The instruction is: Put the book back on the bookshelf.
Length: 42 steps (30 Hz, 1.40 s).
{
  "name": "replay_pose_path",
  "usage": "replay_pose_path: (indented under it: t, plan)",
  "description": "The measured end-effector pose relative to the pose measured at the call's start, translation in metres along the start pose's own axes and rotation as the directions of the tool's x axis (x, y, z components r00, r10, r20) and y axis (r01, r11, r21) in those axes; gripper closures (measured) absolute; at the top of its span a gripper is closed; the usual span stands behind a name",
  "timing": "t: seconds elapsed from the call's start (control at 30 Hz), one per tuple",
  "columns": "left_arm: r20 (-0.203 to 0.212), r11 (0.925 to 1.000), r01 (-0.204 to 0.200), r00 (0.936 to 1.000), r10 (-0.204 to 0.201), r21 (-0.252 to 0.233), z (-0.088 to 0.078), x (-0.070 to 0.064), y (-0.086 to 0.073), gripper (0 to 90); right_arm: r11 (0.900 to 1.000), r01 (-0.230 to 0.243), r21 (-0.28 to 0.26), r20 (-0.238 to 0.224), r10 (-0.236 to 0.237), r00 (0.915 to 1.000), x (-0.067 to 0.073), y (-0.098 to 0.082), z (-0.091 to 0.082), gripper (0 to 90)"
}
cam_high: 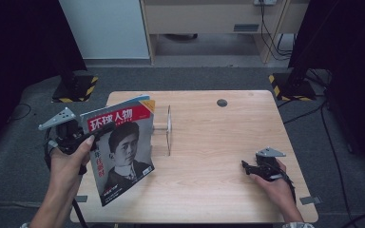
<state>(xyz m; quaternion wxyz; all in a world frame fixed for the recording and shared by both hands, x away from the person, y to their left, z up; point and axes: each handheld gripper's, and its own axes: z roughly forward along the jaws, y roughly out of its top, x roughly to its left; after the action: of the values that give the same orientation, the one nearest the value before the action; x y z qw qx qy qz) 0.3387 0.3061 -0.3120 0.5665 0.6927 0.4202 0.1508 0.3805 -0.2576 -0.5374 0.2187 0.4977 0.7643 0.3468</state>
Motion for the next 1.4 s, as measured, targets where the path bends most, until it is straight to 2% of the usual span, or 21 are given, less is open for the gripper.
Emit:
replay_pose_path:
  t: [0.47, 0.87, 1.4]
  plan:
    - [-0.044, 0.9999, -0.009, 0.999, 0.009, -0.012, -0.019, 0.01, 0.002, 86.4, 1.0, 0.0, -0.001, 0.0, 0.0, 1.0, 0.0, 0.0, 0.0, 31.6]
    - [-0.06, 0.9995, 0.011, 0.9981, -0.013, -0.029, -0.03, 0.018, 0.0, 86.4, 1.0, 0.002, 0.0, -0.001, -0.002, 1.0, 0.0, 0.0, 0.0, 31.6]
    - [-0.1, 0.9995, 0.006, 0.9949, -0.009, -0.031, -0.034, 0.028, 0.004, 86.4, 1.0, 0.002, -0.001, 0.0, -0.002, 1.0, 0.0, 0.0, 0.0, 31.6]
